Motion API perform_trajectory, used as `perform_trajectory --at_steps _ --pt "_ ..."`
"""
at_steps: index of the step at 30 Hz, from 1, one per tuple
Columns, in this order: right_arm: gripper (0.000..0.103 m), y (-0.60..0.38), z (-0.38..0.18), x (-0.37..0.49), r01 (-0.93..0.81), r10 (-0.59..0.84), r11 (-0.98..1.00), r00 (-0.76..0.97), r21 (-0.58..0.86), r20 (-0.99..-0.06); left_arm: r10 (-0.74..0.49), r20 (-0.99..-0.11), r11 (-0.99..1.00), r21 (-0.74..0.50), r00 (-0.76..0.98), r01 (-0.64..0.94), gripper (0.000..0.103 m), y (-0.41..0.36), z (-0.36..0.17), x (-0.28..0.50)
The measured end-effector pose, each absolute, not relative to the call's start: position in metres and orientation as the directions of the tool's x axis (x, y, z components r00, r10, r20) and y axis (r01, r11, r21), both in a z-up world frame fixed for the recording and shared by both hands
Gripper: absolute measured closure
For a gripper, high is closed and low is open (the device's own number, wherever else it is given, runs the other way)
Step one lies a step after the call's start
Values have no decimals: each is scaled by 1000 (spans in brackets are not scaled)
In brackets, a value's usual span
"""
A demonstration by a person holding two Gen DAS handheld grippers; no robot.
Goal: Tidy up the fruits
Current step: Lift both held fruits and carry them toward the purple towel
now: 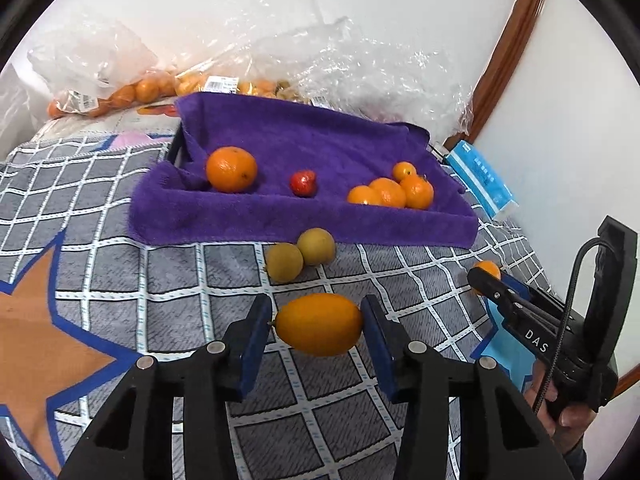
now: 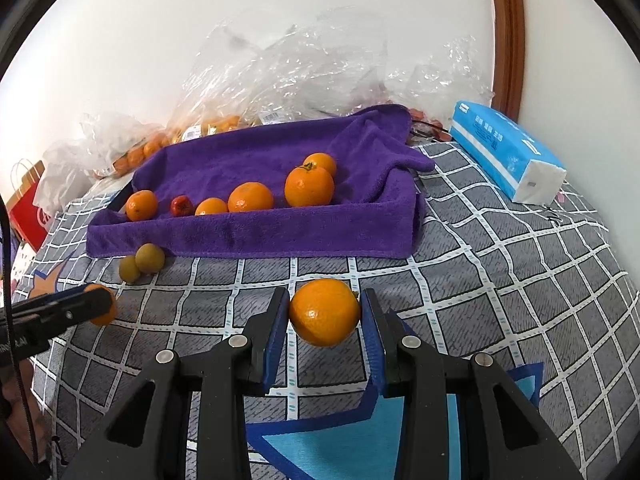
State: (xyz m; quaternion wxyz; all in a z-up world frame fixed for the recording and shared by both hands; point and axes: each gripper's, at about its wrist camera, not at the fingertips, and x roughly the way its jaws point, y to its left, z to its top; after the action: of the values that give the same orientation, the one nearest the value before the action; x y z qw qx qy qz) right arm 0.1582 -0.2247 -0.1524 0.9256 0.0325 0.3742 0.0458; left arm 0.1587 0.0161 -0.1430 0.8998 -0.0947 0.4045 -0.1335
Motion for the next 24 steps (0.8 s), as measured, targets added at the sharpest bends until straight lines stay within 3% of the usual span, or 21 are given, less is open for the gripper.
perform_trajectory --at_steps 10,24 --pt "67 -224 -147 154 -53 132 990 709 133 -693 -300 -681 947 -298 668 122 59 39 -129 148" --pt "67 -201 -98 146 -92 133 991 766 99 -629 -285 -637 940 -332 716 79 59 62 -99 146"
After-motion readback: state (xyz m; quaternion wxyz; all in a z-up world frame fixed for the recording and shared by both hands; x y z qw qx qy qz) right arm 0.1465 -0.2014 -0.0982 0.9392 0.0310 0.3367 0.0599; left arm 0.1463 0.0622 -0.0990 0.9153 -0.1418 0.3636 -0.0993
